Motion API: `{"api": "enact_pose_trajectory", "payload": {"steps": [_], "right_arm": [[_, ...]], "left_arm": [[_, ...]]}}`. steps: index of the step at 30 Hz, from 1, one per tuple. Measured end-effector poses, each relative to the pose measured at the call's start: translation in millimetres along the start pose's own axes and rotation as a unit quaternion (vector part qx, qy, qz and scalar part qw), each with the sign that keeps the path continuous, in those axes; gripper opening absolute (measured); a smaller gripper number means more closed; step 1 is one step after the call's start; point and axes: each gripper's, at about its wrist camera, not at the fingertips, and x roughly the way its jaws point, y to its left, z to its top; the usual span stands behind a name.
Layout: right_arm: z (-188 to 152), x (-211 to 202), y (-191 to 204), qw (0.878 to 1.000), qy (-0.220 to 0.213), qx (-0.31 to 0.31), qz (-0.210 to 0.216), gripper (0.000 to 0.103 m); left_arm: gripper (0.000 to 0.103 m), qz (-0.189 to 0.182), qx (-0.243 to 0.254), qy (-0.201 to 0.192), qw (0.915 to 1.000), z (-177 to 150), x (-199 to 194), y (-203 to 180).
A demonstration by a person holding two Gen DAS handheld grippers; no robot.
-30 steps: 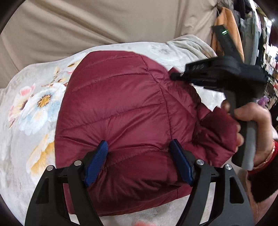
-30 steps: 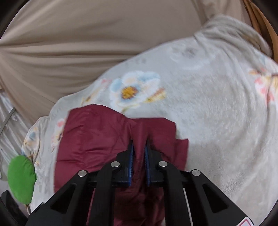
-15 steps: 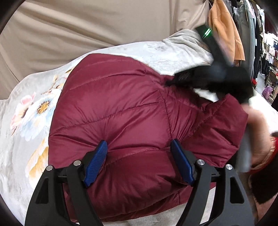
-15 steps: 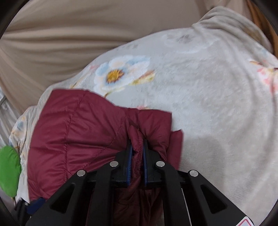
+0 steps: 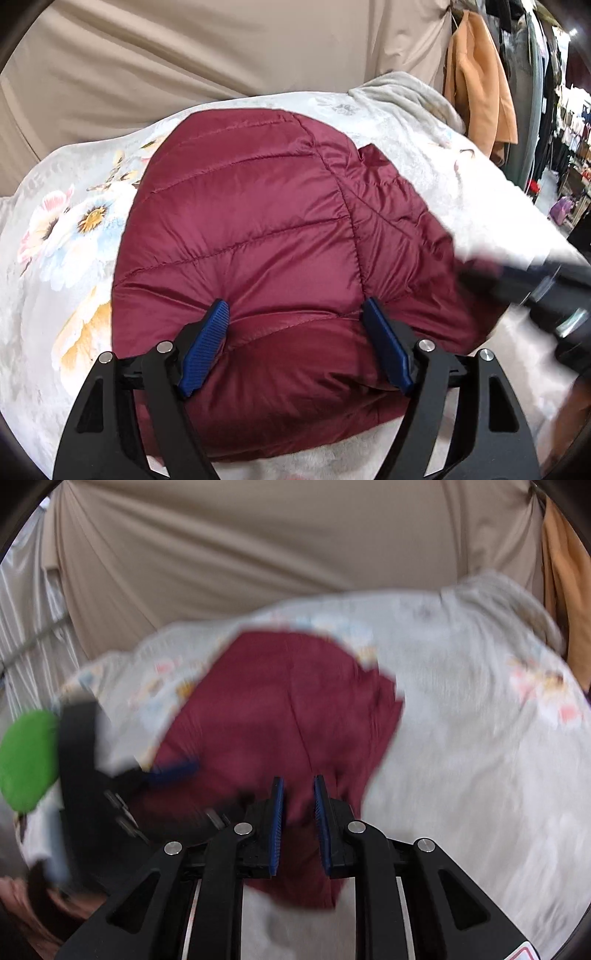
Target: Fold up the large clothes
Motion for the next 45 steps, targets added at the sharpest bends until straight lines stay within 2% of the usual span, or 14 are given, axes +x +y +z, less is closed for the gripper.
{"api": "enact_pose_trajectory", "payload": {"steps": [4,9,13,18,22,25,26,28,30,33,35,37,41,45], "right_arm": [[-24,15,-23,0.999,0.033,0.037,0.002,0.012],[-40,33,-24,0.997,0.064,0.047,0.006,0.012],[-42,38,-16,0.997,0.066,0.025,-0.014,0.012],[-28,20,-32,0.995,0.075,0.066,0.019,0.014],[20,-30,-40,0.997,-0.008,0.08,0.017,0.02],[61,-43,-43,0.993,-0.052,0.101,0.021,0.02],[78,-42,-39,0.993,-0.066,0.1,0.008,0.02],[103,-28,-31,0.994,-0.068,0.086,-0.011,0.02],[124,8,-19,0.996,-0.046,0.07,-0.036,0.02],[134,64,-22,0.994,-0.009,0.065,-0.085,0.02],[128,95,-37,0.993,0.016,0.085,-0.085,0.02],[117,119,-50,0.99,0.027,0.105,-0.085,0.01],[97,131,-53,0.991,0.016,0.104,-0.086,0.008],[87,137,-41,0.99,-0.001,0.076,-0.117,0.007]], "left_arm": [[0.073,0.009,-0.01,-0.008,0.9999,-2,-16,14],[0.076,0.051,-0.007,0.003,0.9986,-12,-9,33],[0.079,0.054,-0.017,0.013,0.9983,-18,2,38],[0.077,0.042,-0.031,0.017,0.9985,-9,-8,43],[0.077,0.031,-0.028,-0.025,0.9988,17,-33,50],[0.078,0.039,-0.032,-0.055,0.9972,48,-39,53],[0.079,0.041,-0.035,-0.06,0.9968,55,-37,55],[0.08,0.045,-0.044,-0.06,0.9962,73,-28,56],[0.08,0.043,-0.049,-0.047,0.9968,83,-13,58],[0.08,0.053,-0.053,-0.021,0.997,86,17,62],[0.081,0.054,-0.061,-0.001,0.9967,82,39,67],[0.09,0.049,-0.076,-0.002,0.9959,77,48,74],[0.094,0.04,-0.08,-0.005,0.996,73,56,76],[0.096,0.06,-0.066,-0.021,0.9959,64,62,68]]}}
